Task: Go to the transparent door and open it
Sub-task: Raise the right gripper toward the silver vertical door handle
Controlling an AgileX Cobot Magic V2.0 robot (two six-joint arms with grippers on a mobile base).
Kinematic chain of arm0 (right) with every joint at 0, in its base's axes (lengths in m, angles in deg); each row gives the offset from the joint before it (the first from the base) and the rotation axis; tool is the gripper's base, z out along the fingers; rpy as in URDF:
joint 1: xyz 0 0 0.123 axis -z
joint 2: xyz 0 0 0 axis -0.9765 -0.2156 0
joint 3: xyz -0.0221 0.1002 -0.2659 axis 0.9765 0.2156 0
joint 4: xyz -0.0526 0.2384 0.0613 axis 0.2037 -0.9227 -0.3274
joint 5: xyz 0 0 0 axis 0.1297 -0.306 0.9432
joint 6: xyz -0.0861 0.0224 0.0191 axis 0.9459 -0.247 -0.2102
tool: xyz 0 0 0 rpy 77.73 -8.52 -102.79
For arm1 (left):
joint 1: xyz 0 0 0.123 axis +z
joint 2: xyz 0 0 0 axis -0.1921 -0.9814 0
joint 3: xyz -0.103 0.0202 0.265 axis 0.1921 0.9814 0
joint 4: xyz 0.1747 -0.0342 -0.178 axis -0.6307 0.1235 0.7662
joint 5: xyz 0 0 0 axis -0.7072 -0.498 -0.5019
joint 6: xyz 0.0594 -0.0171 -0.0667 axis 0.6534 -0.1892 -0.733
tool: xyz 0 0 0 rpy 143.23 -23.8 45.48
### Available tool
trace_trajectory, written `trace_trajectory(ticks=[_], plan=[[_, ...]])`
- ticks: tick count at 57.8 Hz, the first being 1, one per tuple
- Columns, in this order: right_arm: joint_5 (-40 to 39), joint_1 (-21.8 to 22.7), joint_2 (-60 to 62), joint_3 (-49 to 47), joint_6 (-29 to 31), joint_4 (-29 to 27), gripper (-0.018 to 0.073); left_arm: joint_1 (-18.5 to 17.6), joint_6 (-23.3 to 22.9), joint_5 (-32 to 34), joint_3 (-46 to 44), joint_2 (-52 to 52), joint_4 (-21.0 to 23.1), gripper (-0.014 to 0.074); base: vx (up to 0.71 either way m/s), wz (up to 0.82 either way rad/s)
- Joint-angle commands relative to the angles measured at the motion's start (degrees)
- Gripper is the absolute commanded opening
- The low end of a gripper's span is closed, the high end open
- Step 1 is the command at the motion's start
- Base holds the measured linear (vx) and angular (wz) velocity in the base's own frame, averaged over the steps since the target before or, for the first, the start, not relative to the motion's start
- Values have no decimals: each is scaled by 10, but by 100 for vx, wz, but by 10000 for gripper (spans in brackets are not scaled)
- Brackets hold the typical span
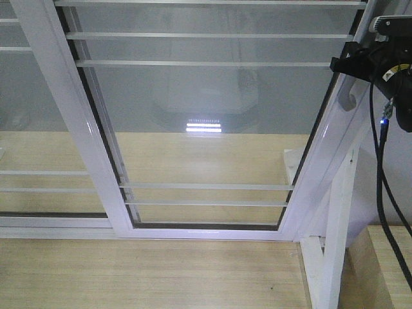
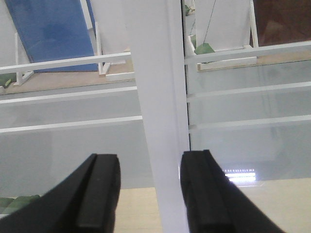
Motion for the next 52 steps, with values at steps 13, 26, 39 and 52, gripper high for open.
trace_trajectory(ticks=[13, 26, 39, 52], plan=[[-91, -14, 10, -20, -16, 13, -8, 1, 0, 40, -19, 3, 0, 433, 0, 0], [-96, -59, 10, -20, -13, 13, -9, 1, 0, 40, -19, 3, 0, 433, 0, 0], [-116, -82, 10, -20, -16, 0, -7, 1, 0, 40, -19, 3, 0, 433, 0, -1], [-122, -113, 10, -25, -14, -7, -6, 1, 0, 40, -19, 3, 0, 433, 0, 0]])
